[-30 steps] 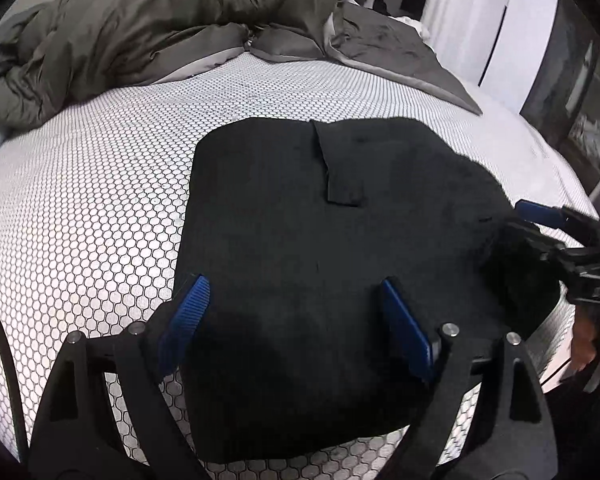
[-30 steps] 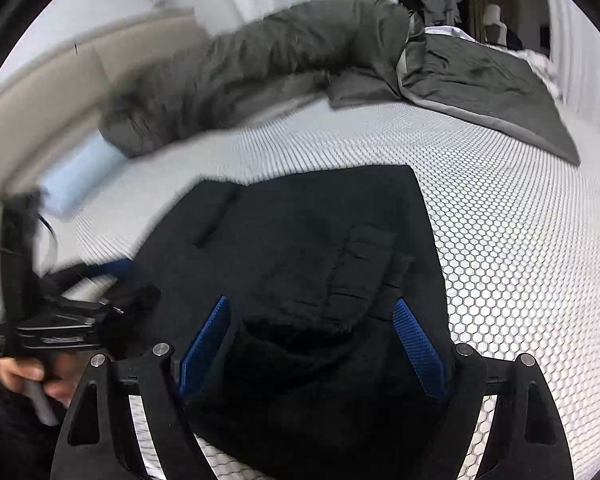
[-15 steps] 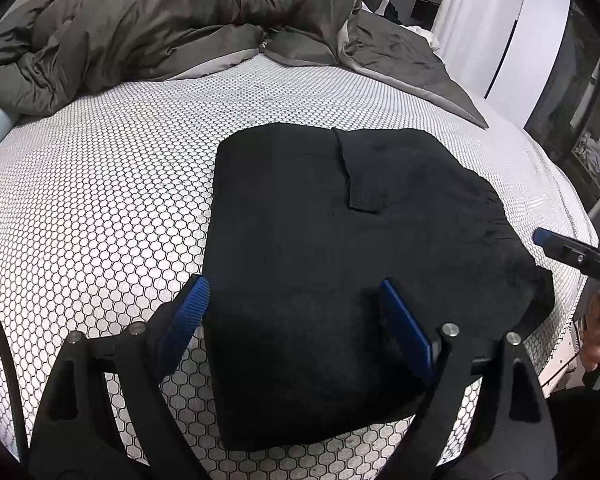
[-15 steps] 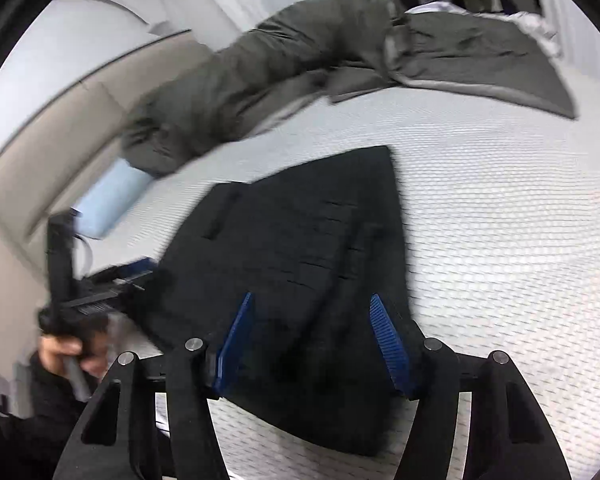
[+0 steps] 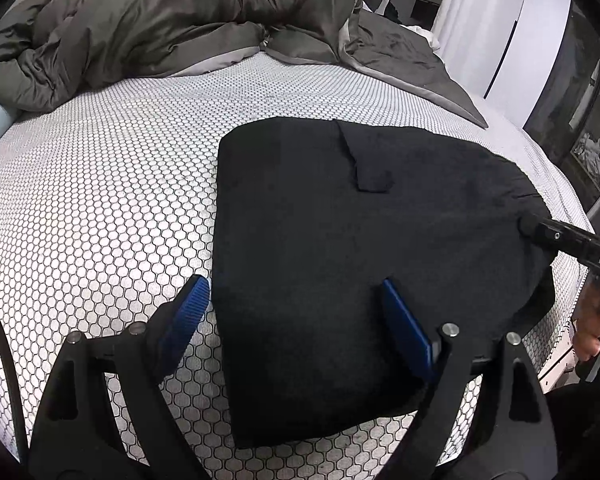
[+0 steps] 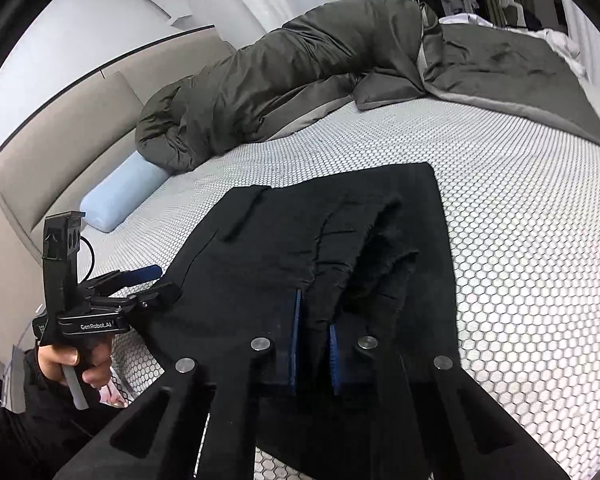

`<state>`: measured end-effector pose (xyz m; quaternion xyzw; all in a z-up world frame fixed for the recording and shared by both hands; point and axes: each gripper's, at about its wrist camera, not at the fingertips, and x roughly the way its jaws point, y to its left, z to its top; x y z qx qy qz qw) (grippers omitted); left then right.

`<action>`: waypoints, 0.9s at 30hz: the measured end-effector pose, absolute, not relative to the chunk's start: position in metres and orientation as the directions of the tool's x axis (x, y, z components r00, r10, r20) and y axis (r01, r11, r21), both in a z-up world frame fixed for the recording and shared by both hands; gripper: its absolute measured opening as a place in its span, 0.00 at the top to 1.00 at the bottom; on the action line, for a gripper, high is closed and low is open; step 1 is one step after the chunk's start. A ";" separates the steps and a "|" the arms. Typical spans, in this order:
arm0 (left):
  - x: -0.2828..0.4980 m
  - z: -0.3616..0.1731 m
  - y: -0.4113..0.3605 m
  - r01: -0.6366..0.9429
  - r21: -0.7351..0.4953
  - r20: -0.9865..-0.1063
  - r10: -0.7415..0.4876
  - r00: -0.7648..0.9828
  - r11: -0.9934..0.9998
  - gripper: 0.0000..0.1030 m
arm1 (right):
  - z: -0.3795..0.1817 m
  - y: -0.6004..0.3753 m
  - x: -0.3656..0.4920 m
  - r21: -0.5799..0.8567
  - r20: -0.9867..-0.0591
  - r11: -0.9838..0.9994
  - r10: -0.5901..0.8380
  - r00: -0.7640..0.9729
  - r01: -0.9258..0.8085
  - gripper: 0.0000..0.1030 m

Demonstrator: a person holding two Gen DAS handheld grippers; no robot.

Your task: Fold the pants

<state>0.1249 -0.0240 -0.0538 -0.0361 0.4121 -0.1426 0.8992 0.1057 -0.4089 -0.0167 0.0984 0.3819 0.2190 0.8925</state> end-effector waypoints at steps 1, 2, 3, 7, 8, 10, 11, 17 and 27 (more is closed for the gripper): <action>0.125 -0.055 -0.024 0.232 -0.191 -0.732 -0.296 0.613 0.954 0.17 | -0.018 -0.412 0.107 0.332 -0.649 0.892 0.453 0.611 -0.308 0.90; 0.126 -0.056 -0.025 0.240 -0.199 -0.735 -0.307 0.605 0.950 0.17 | -0.024 -0.415 0.109 0.318 -0.671 0.904 0.429 0.605 -0.287 0.89; 0.127 -0.056 -0.025 0.243 -0.195 -0.738 -0.305 0.602 0.950 0.17 | -0.029 -0.415 0.111 0.307 -0.691 0.911 0.412 0.594 -0.276 0.88; 0.127 -0.057 -0.027 0.245 -0.165 -0.744 -0.283 0.605 0.955 0.17 | -0.049 -0.423 0.114 0.322 -0.749 0.916 0.401 0.527 -0.240 0.72; 0.127 -0.056 -0.026 0.243 -0.166 -0.743 -0.283 0.607 0.956 0.17 | -0.045 -0.429 0.111 0.335 -0.744 0.915 0.403 0.533 -0.224 0.63; 0.126 -0.056 -0.024 0.242 -0.171 -0.743 -0.286 0.605 0.955 0.17 | -0.038 -0.440 0.104 0.361 -0.723 0.909 0.413 0.554 -0.207 0.60; 0.127 -0.056 -0.023 0.242 -0.173 -0.743 -0.287 0.604 0.955 0.17 | -0.037 -0.445 0.101 0.384 -0.711 0.899 0.432 0.555 -0.208 0.60; 0.129 -0.057 -0.027 0.242 -0.166 -0.749 -0.282 0.600 0.956 0.17 | -0.071 -0.455 0.112 0.570 -0.700 0.804 0.582 0.413 -0.168 0.43; 0.124 -0.047 -0.022 0.226 -0.195 -0.720 -0.296 0.628 0.954 0.17 | -0.005 -0.432 0.078 0.453 -0.626 0.832 0.552 0.550 -0.320 0.87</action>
